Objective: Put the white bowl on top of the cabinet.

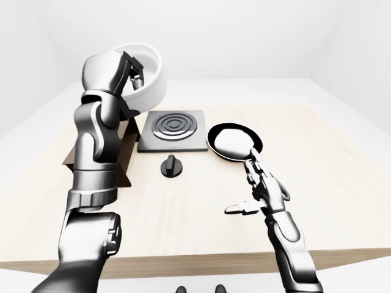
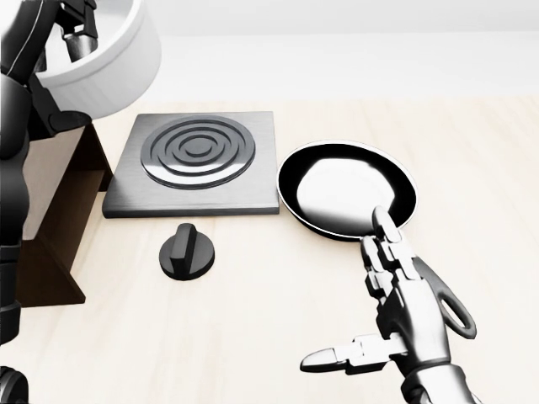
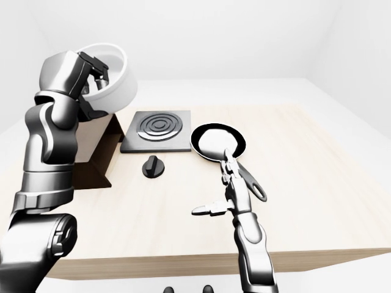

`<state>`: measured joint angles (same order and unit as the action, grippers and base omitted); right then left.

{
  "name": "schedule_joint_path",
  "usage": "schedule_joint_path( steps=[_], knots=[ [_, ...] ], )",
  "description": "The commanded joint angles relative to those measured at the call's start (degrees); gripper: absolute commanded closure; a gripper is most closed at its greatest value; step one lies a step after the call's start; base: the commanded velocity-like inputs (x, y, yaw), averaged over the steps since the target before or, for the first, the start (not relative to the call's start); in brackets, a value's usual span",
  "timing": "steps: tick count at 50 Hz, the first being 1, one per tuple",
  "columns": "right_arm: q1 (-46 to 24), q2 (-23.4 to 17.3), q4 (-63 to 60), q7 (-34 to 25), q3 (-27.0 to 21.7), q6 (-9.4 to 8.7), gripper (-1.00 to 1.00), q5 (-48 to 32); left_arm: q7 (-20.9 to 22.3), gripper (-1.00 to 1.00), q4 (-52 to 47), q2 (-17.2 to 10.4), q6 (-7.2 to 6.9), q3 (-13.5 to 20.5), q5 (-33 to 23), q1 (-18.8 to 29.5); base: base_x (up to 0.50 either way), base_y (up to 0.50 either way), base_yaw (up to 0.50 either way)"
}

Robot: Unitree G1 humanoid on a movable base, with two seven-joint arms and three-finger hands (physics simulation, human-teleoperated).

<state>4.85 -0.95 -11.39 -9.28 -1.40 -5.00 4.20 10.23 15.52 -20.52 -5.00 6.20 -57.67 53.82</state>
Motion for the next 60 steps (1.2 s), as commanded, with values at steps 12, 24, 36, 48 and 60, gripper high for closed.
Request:
schedule_joint_path(
  steps=[12,24,36,48,60],
  knots=[
    [0.71,0.12,-0.41,0.29,0.69,0.00,-1.00,-0.56,-6.99,1.00,3.39,-6.55,0.00,2.67,6.25,-1.03,0.00,0.00,0.00],
    [1.59,0.16,-1.57,0.29,0.80,0.00,-1.00,-0.63,-9.49,1.00,5.52,-9.05,0.00,4.22,8.43,-2.06,0.00,0.00,0.00],
    [1.77,0.26,-1.78,0.38,0.91,0.00,-1.00,-0.83,-14.76,1.00,11.90,-10.34,0.00,4.40,12.45,-1.80,0.00,0.00,0.00],
    [2.06,0.22,-2.28,0.35,0.78,0.00,-1.00,-0.69,-19.93,1.00,18.70,-10.79,0.00,4.58,16.10,-2.41,0.00,0.00,0.00],
    [1.87,0.19,-1.80,0.32,0.72,0.00,-1.00,-0.72,-24.31,1.00,26.69,-11.35,0.00,4.13,19.52,-1.05,0.00,0.00,0.00]
  ],
)
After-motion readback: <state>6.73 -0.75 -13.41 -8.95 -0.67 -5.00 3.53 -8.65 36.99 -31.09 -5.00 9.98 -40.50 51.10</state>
